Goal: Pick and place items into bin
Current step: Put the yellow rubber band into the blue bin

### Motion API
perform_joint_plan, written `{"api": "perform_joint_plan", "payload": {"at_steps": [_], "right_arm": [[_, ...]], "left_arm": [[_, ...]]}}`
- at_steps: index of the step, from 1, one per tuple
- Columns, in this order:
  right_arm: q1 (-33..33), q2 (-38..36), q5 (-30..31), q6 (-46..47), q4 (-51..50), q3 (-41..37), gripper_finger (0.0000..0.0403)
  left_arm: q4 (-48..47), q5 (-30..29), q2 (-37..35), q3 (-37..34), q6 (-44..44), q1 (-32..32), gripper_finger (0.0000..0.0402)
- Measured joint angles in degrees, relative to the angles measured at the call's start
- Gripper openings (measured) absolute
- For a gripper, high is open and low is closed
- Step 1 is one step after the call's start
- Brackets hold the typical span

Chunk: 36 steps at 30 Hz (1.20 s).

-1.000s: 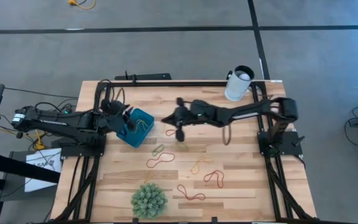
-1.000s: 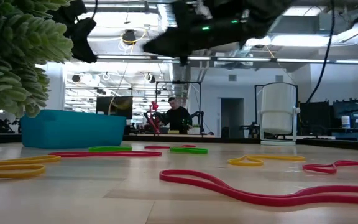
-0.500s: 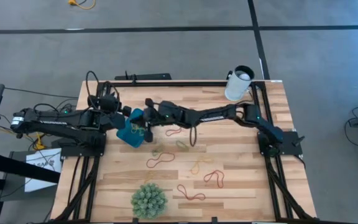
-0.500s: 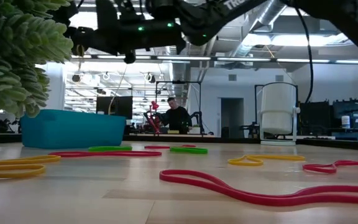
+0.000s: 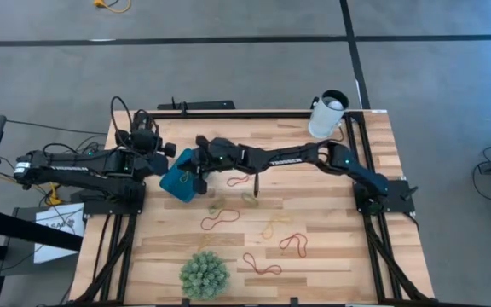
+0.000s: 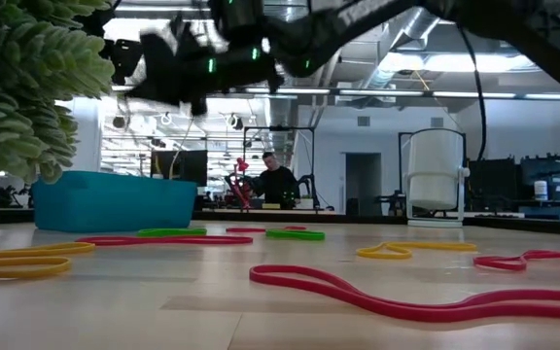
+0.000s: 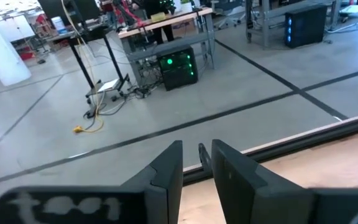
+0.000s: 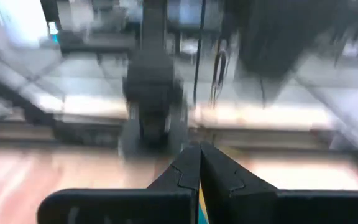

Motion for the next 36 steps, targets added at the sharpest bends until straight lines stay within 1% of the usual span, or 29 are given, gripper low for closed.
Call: {"api": "perform_joint_plan", "payload": {"at_steps": [2, 4, 8, 13, 16, 22, 25, 28, 31, 34, 36], "right_arm": [[0.03, 1.72, -0.01, 0.23, -1.22, -0.33, 0.0000], [0.03, 3.89, 0.02, 0.08, -0.37, 0.19, 0.0000], [-0.21, 6.66, 0.05, 3.27, -0.11, 0.69, 0.0000], [-0.32, 6.81, 0.12, 5.20, -2.42, 0.94, 0.0005], [-0.23, 6.49, 0.13, 3.22, -5.24, 0.93, 0.0022], [-0.23, 6.33, 0.04, 2.15, -10.07, 0.90, 0.0074], [-0.24, 6.33, 0.00, 0.88, -9.48, 0.90, 0.0096], [-0.24, 6.33, -0.02, 0.06, -8.56, 1.32, 0.0116], [-0.30, 6.33, -0.02, -0.22, -13.84, 5.34, 0.0132], [-0.34, 5.32, -0.04, -1.02, -26.04, 11.40, 0.0145], [-0.34, 3.99, -0.04, -3.41, -33.57, 15.22, 0.0151]], "left_arm": [[-0.02, 0.48, 0.01, 0.00, 0.00, 0.00, 0.0075], [-0.02, 1.24, 0.03, 0.00, -0.02, 0.00, 0.0075], [0.02, 1.99, 0.08, 0.00, -0.02, 0.00, 0.0075], [-0.09, 2.17, 0.08, 0.00, -0.02, 0.00, 0.0075], [-0.11, 2.39, 0.08, 0.00, -0.02, 0.00, 0.0075], [-0.09, 2.78, 0.08, 0.00, -0.02, 0.00, 0.0075], [-0.09, 3.42, 0.08, 0.00, -0.02, 0.00, 0.0075], [-0.12, 5.75, 0.08, 0.00, -0.02, 0.00, 0.0075], [-0.09, 9.66, 0.08, 0.00, 0.29, -0.04, 0.0075], [0.48, 13.01, 0.07, 0.00, 0.51, -0.67, 0.0075], [0.69, 14.36, -0.09, 0.33, 1.36, -1.30, 0.0075]]}}
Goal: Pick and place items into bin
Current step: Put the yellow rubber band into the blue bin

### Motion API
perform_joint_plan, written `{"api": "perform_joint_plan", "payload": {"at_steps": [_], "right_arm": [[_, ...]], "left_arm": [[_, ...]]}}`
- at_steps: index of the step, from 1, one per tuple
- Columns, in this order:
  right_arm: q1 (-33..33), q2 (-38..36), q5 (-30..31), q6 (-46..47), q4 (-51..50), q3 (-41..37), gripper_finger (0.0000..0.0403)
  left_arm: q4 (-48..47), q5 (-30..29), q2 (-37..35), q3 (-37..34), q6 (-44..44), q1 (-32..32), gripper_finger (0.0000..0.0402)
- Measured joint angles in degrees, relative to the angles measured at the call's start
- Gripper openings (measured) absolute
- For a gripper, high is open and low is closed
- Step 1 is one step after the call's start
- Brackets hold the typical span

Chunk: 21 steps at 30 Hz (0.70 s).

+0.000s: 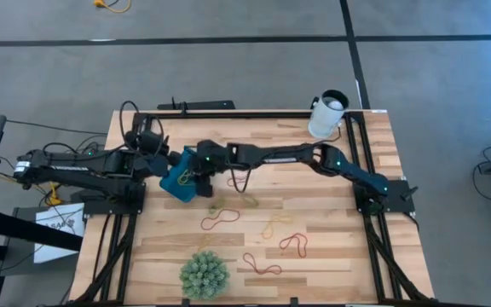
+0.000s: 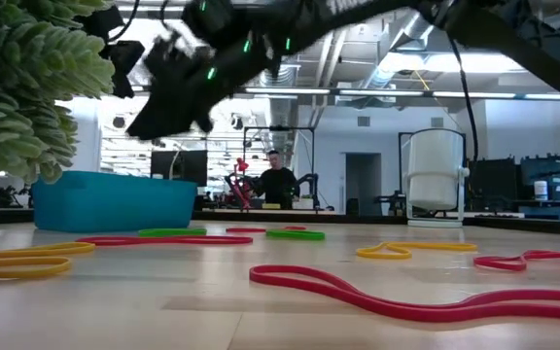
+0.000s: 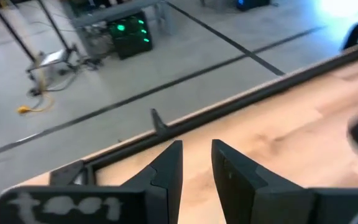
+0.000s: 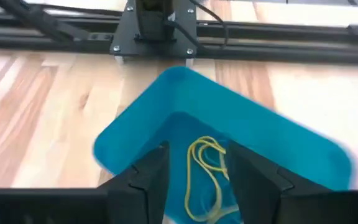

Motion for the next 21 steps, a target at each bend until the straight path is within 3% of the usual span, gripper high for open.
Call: {"api": "perform_joint_plan", "payload": {"at_steps": [5, 10, 12, 16, 21], "right_arm": [[-0.37, -7.30, -0.01, -2.58, -11.65, 3.33, 0.0159], [-1.11, -18.60, 0.06, -4.78, -19.74, 3.62, 0.0159], [-1.66, -23.72, 0.07, -4.77, -24.82, 3.68, 0.0158], [-2.80, -33.12, 0.20, -4.53, -36.93, 3.71, 0.0154], [-3.46, -41.83, 0.02, -1.33, -47.78, 3.64, 0.0146]], "left_arm": [[3.19, 5.50, -0.24, 1.87, 3.23, -1.86, 0.0075], [12.32, 11.78, 0.20, 1.94, 4.04, -4.69, 0.0075], [17.08, 16.70, 0.49, 1.94, 5.65, -5.89, 0.0075], [30.47, 32.04, 3.70, 1.95, 8.98, -8.05, 0.0075], [47.05, 42.08, 16.20, 1.94, 10.95, -8.90, 0.0075]]}}
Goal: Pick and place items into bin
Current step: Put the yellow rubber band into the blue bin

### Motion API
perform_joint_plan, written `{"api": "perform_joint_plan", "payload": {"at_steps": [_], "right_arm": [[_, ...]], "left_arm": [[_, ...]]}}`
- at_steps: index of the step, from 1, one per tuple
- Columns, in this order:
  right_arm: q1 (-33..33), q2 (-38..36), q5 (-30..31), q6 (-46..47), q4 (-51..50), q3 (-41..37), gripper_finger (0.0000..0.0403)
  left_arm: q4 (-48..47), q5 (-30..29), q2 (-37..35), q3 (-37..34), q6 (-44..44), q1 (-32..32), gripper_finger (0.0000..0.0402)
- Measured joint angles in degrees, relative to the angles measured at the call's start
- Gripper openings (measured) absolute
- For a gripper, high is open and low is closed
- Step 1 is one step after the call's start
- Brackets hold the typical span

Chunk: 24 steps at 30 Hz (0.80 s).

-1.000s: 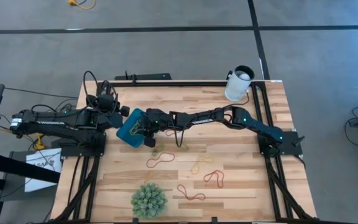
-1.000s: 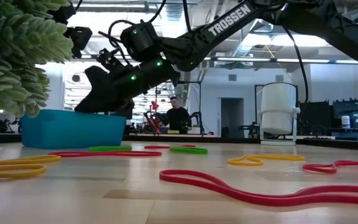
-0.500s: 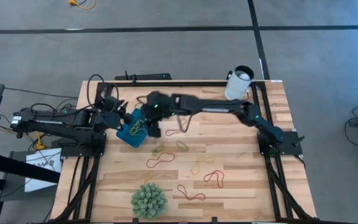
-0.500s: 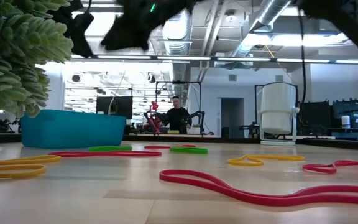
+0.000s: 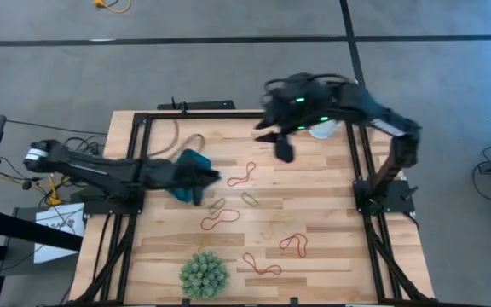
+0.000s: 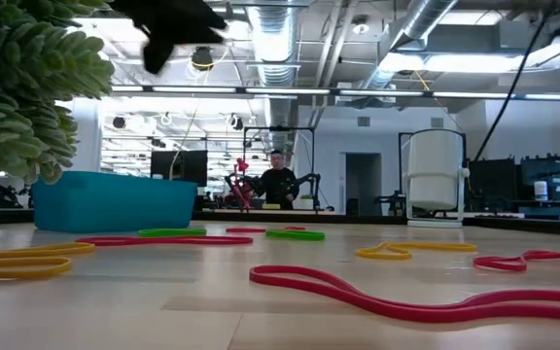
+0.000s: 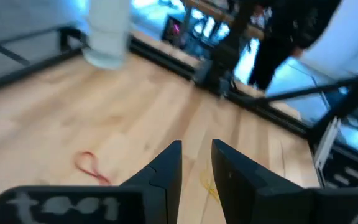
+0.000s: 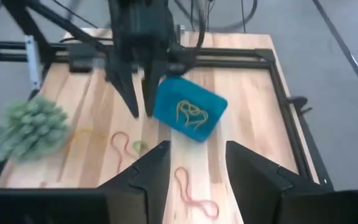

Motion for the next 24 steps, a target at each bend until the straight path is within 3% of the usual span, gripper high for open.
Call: {"api": "perform_joint_plan", "payload": {"at_steps": [5, 12, 19, 24], "right_arm": [[0.10, -8.50, 0.06, 5.28, -3.62, -0.04, 0.0137], [1.44, -19.26, 0.27, 9.54, -4.02, -3.31, 0.0128], [7.41, -25.89, 8.21, 14.70, 2.67, -16.32, 0.0127], [10.97, -29.63, 10.53, 14.69, 8.02, -29.06, 0.0127]], "left_arm": [[4.62, 4.67, 16.49, 3.78, 1.00, 1.15, 0.0075], [2.87, 17.89, 37.10, 19.10, 11.79, 1.17, 0.0075], [-17.25, 11.72, 55.26, 37.55, 17.87, -0.24, 0.0075], [-21.47, 12.13, 65.77, 47.94, 19.34, -1.49, 0.0075]]}}
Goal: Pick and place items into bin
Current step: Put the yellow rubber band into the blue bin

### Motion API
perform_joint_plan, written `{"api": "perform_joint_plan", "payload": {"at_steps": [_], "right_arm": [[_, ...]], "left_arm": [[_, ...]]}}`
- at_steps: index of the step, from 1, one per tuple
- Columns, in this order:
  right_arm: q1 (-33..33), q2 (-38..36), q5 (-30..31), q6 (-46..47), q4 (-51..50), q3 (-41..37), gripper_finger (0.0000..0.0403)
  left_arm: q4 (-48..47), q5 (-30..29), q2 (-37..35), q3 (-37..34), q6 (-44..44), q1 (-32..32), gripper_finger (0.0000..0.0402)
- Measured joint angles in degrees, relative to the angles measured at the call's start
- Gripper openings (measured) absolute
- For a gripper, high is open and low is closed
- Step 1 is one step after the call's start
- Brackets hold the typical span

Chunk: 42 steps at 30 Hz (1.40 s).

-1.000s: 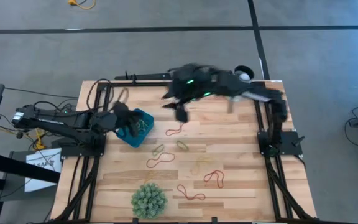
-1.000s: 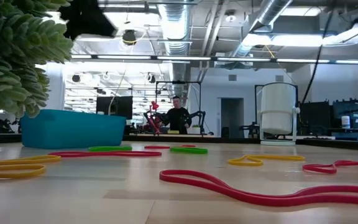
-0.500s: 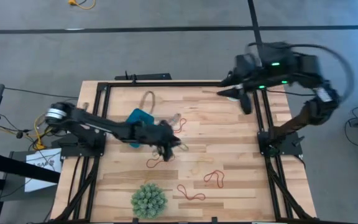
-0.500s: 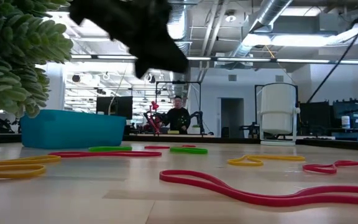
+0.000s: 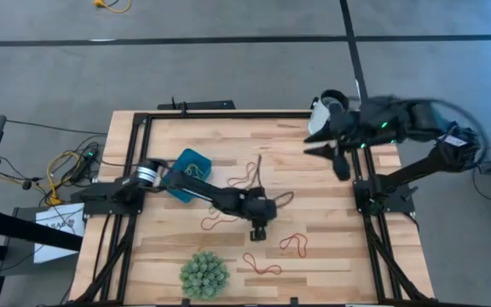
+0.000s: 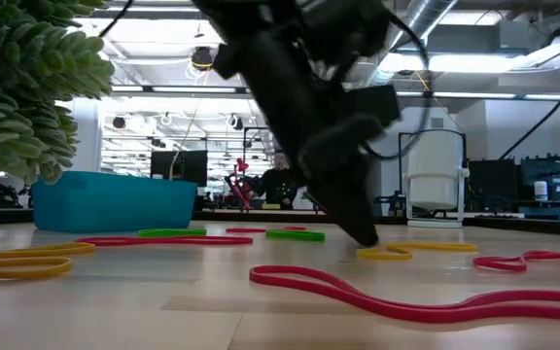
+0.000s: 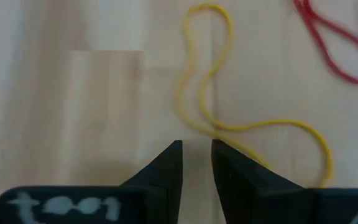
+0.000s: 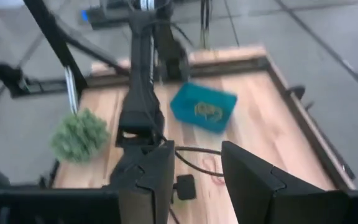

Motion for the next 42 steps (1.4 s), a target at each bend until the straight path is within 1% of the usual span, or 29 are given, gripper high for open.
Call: {"api": "perform_joint_plan", "payload": {"at_steps": [4, 8, 12, 16, 19, 23, 26, 30, 36, 40, 42], "right_arm": [[2.55, -3.54, 2.41, 1.49, 1.19, -11.40, 0.0127], [4.67, -9.10, 3.34, 2.42, 3.96, -23.47, 0.0127], [6.82, -16.39, 3.41, 2.58, 13.22, -36.45, 0.0127], [8.44, -23.73, 3.63, 5.68, 23.07, -49.51, 0.0127], [9.78, -28.55, 4.90, 6.60, 33.49, -59.71, 0.0127], [11.04, -33.00, 4.90, 6.56, 47.09, -72.01, 0.0127], [11.41, -34.43, 4.88, 6.55, 56.70, -79.22, 0.0127], [11.24, -34.69, 4.90, 6.18, 66.53, -85.32, 0.0127], [11.24, -34.69, 4.90, 4.49, 68.33, -86.01, 0.0127], [11.24, -34.69, 4.90, 2.90, 68.47, -86.01, 0.0127], [11.24, -34.69, 4.90, 2.86, 68.49, -86.01, 0.0128]], "left_arm": [[-4.73, -0.19, 3.20, 5.91, 0.62, -0.85, 0.0075], [-5.45, 0.02, 3.57, 7.78, 1.69, -1.09, 0.0075], [-4.82, 0.06, 3.59, 8.54, 1.20, -0.74, 0.0075], [-5.14, 0.15, 3.86, 8.52, -1.81, 0.04, 0.0075], [-5.14, -0.23, 3.88, 8.52, -2.95, 0.41, 0.0075], [-4.67, -0.01, 3.88, 8.52, -3.34, 0.57, 0.0075], [-4.10, 1.17, 3.88, 8.52, -3.42, 0.90, 0.0075], [-3.59, 2.02, 3.88, 8.49, -4.39, 1.05, 0.0075], [2.87, 2.19, 3.88, 5.08, -6.77, 0.94, 0.0075], [2.01, -1.30, 3.88, 5.02, -7.01, 0.86, 0.0075], [1.40, -1.70, 3.88, 5.02, -6.90, 0.88, 0.0075]]}}
